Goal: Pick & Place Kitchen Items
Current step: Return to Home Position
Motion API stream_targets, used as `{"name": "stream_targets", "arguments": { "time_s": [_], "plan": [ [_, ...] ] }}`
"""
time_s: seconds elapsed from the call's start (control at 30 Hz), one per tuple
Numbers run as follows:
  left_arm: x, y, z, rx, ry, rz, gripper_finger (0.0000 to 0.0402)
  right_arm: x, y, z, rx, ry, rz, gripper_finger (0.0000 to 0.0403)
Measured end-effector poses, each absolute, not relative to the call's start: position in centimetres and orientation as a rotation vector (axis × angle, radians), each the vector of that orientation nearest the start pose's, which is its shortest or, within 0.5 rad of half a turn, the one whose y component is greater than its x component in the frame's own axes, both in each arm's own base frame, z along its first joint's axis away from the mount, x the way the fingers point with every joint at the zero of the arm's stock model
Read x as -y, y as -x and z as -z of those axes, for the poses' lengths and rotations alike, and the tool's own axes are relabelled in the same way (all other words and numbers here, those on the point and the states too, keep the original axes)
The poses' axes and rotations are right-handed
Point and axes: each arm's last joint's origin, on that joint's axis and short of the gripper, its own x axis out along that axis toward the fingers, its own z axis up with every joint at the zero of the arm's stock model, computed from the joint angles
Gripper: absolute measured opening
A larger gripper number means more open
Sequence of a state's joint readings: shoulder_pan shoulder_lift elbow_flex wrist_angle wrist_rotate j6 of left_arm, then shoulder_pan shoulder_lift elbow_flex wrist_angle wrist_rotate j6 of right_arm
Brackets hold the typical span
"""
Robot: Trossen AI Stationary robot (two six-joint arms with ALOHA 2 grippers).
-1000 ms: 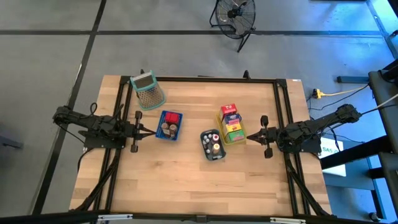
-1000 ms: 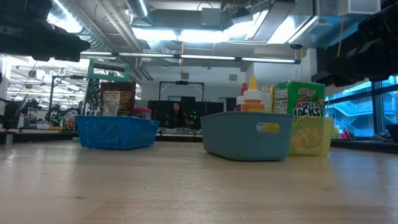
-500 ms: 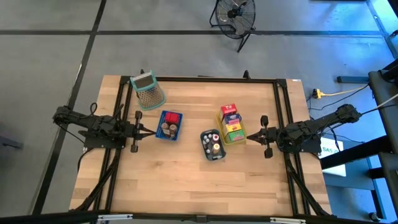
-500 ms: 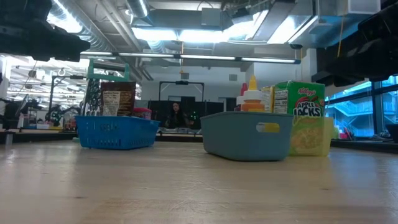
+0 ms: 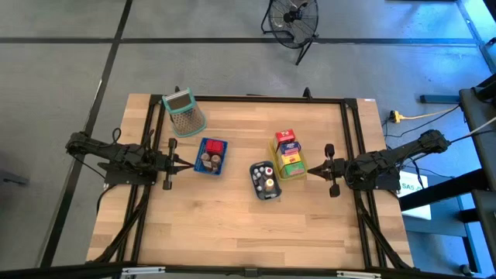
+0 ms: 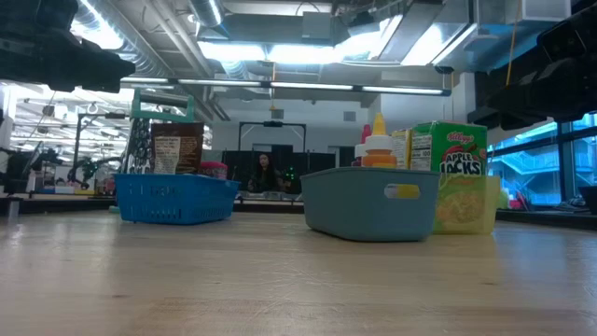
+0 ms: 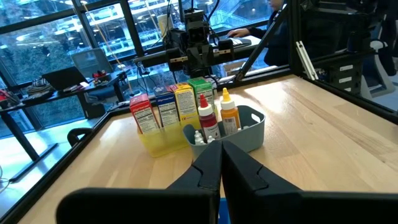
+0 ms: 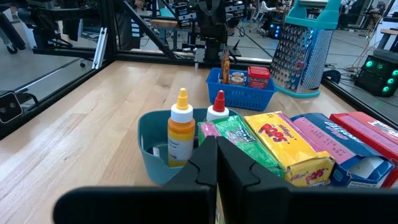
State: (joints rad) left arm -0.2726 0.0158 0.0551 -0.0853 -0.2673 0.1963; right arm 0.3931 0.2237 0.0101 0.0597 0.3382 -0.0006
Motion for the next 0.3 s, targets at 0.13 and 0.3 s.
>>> {"name": "stream_targets", "arguments": {
  "time_s": [0.13,0.3],
  "plan": [
    [1.8,-9.26,-17.28,-0.044,-0.209,0.01,0.0005,-3.28,-10.41,-15.42,-0.144,0.056,-0.055,0.0003],
    [1.79,-9.26,-17.29,-0.044,-0.209,0.009,0.0008,-3.28,-10.4,-15.42,-0.144,0.056,-0.055,0.0003]
  ]
}}
